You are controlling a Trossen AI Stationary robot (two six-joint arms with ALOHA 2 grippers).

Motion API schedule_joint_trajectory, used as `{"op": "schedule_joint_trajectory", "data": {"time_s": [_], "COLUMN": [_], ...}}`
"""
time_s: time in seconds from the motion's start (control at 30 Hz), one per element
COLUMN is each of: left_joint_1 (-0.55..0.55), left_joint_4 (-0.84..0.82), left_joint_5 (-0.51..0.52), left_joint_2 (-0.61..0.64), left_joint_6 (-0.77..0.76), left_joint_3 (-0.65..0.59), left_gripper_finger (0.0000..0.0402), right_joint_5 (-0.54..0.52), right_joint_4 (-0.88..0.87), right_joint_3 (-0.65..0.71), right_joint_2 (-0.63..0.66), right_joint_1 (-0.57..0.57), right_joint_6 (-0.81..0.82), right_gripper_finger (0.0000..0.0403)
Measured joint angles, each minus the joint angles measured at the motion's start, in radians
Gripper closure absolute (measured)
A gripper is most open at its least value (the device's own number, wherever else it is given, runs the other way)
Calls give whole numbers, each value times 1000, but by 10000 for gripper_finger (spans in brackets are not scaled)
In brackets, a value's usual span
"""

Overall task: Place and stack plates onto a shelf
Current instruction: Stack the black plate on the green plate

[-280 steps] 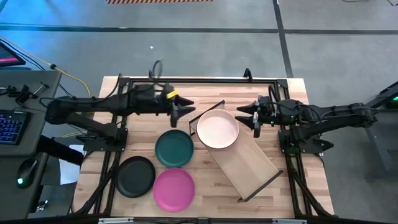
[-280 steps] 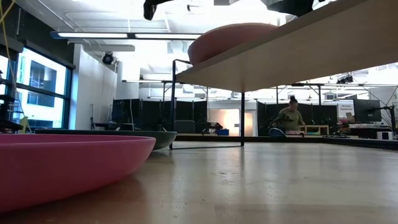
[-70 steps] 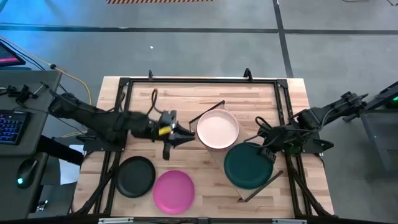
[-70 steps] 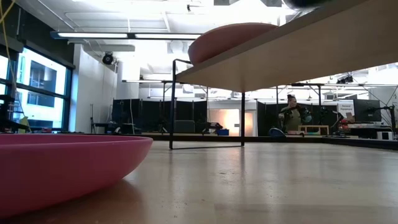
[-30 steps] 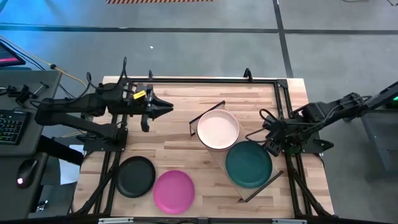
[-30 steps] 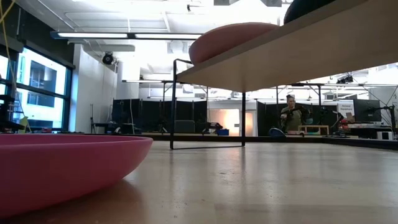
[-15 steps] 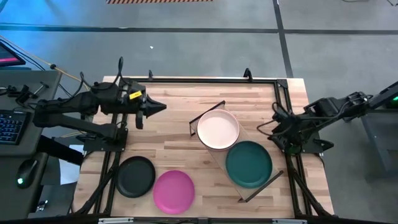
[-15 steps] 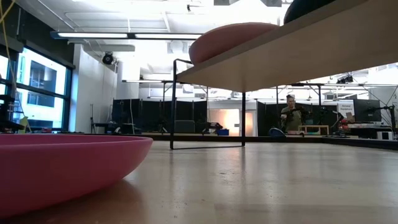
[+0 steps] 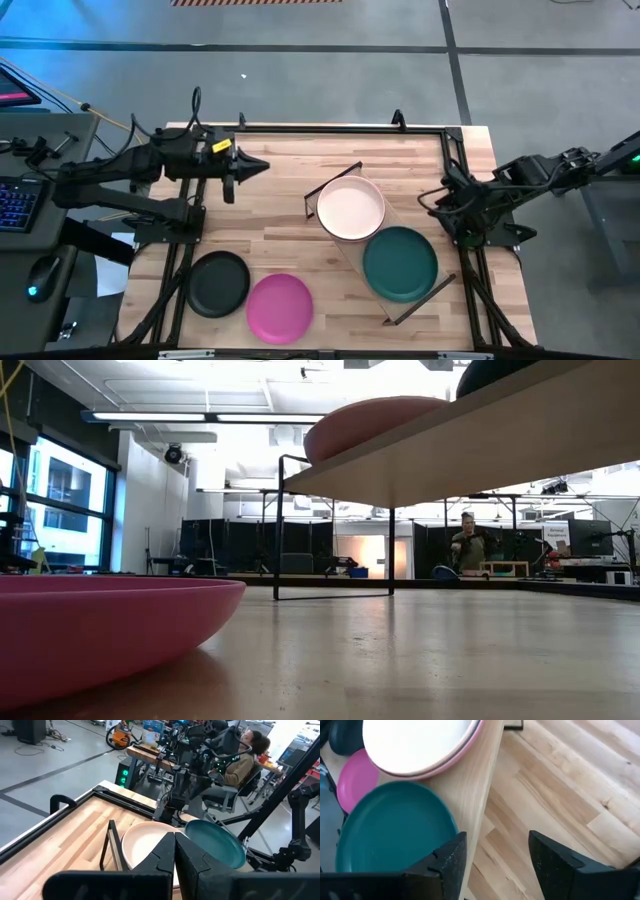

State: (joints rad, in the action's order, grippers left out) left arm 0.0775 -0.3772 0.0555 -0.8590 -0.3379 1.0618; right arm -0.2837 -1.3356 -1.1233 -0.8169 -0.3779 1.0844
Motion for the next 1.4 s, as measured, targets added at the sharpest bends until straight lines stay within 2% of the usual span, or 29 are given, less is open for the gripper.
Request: {"op": "schedule_joint_trajectory", "data": {"time_s": [0.13,0.47,0.57,0.67,0.83,0.97,1.1,1.17,1.3,1.4], "left_joint_1": [-21,-131,-146,-151,-143,-138,-136,-140,-168,-212], "left_joint_4": [64,608,705,750,731,725,648,530,313,209], "left_joint_5": [-11,-17,7,30,43,43,42,39,26,27], "left_joint_2": [-16,-6,-5,-5,-5,-2,24,42,72,78], "left_joint_6": [-8,-179,-209,-197,-151,-162,-206,-209,-231,-266], "left_joint_3": [-27,-419,-484,-509,-507,-507,-495,-479,-430,-410], "left_gripper_finger": [402,401,401,401,401,401,397,389,365,343], "right_joint_5": [-60,-137,-157,-183,-216,-205,-139,-138,-241,-288], "right_joint_4": [18,22,14,-18,56,326,606,658,657,639], "right_joint_3": [0,0,0,5,137,326,460,468,413,352], "right_joint_2": [0,0,0,7,110,208,235,227,221,223], "right_joint_1": [0,0,0,0,-6,-28,-32,-32,-30,-23], "right_joint_6": [11,11,-25,-50,9,29,-41,-71,-139,-199], "right_gripper_finger": [233,249,256,286,388,387,400,399,402,402]}}
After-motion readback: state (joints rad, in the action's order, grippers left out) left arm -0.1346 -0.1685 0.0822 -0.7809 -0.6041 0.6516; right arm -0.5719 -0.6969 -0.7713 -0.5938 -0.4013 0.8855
